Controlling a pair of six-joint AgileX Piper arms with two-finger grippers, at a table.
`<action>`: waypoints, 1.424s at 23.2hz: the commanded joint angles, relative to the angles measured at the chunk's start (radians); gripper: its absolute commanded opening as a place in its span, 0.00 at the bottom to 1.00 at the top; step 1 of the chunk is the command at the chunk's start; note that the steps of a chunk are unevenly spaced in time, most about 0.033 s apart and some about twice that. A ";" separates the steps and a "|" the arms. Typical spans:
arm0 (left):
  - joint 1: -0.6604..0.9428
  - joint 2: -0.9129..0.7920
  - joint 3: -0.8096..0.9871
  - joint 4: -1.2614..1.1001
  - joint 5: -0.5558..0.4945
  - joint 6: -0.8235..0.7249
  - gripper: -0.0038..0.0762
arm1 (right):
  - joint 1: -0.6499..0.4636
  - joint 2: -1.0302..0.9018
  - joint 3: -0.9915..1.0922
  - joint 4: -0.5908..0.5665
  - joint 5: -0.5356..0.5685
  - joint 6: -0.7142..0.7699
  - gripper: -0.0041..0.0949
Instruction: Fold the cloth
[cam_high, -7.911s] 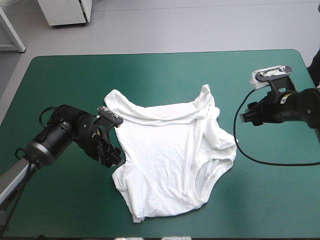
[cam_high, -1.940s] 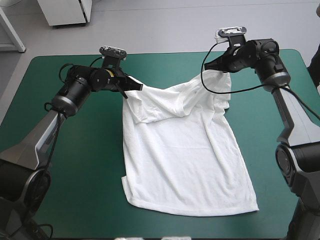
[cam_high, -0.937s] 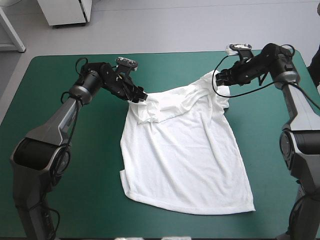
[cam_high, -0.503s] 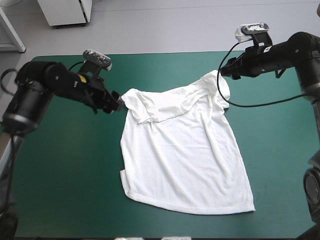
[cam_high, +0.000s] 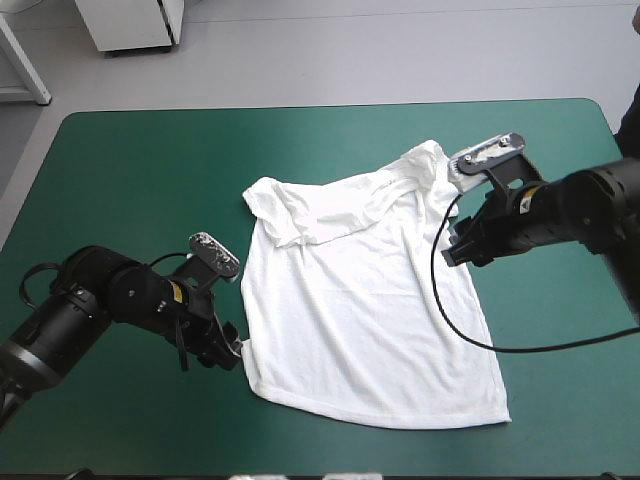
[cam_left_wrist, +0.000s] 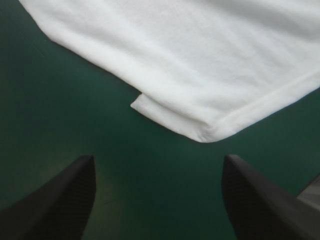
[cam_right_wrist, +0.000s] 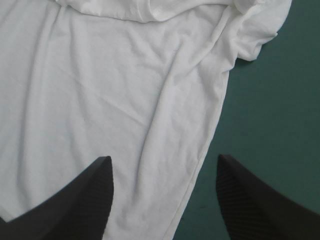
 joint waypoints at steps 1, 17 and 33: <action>-0.013 0.020 0.027 0.022 -0.089 -0.016 0.69 | 0.004 -0.069 0.012 -0.038 0.001 0.012 0.62; -0.058 0.345 0.082 -0.010 -0.274 -0.016 0.65 | 0.004 -0.136 0.201 -0.112 0.001 0.093 0.62; -0.058 0.504 0.082 -0.111 -0.320 0.016 0.04 | 0.004 -0.391 0.733 0.025 -0.001 0.166 0.62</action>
